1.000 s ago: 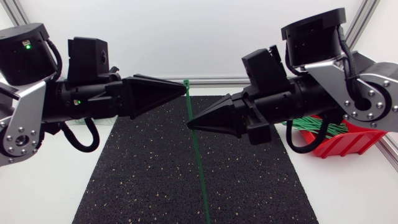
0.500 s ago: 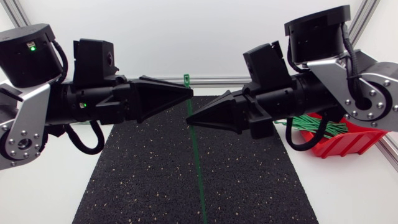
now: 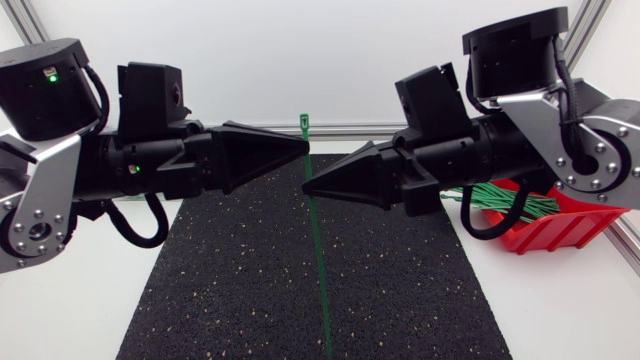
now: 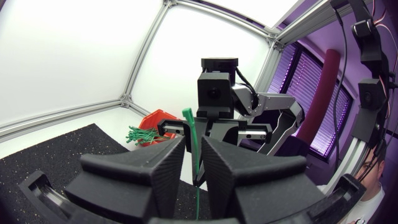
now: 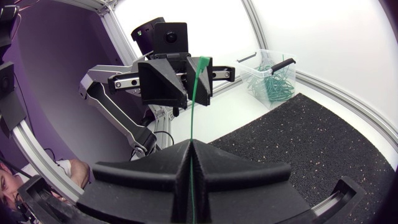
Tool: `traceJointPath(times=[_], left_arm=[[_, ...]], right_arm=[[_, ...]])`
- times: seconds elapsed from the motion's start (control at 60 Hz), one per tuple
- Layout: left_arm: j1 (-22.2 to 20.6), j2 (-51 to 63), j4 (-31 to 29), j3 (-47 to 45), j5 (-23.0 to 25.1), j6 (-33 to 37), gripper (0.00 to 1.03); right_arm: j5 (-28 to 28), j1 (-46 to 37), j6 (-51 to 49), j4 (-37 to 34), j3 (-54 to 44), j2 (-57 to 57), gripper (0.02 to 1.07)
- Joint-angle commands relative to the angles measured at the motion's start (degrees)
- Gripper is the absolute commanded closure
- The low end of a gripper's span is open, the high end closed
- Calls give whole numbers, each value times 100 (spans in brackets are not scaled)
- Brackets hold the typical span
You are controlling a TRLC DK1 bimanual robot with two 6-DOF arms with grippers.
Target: Take a green cable tie from the red box, thread the tail through the head to close it, then place it in the transparent bin on the left.
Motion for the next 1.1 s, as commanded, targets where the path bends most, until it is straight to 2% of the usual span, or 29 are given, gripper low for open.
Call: traceJointPath(times=[0.0, 0.033, 0.433, 1.083], left_arm=[[-39, 45, 114, -88, -19, 82, 85], [-39, 45, 114, -88, -19, 90, 88], [-13, 28, 114, -79, -28, 125, 88], [5, 28, 123, -61, -63, 143, 100]], right_arm=[[-47, 10, 114, 69, -129, -10, 101], [-47, 10, 114, 78, -138, -10, 101], [-47, 54, 114, 105, -173, 17, 101], [-47, 142, 97, 113, -199, 17, 101]])
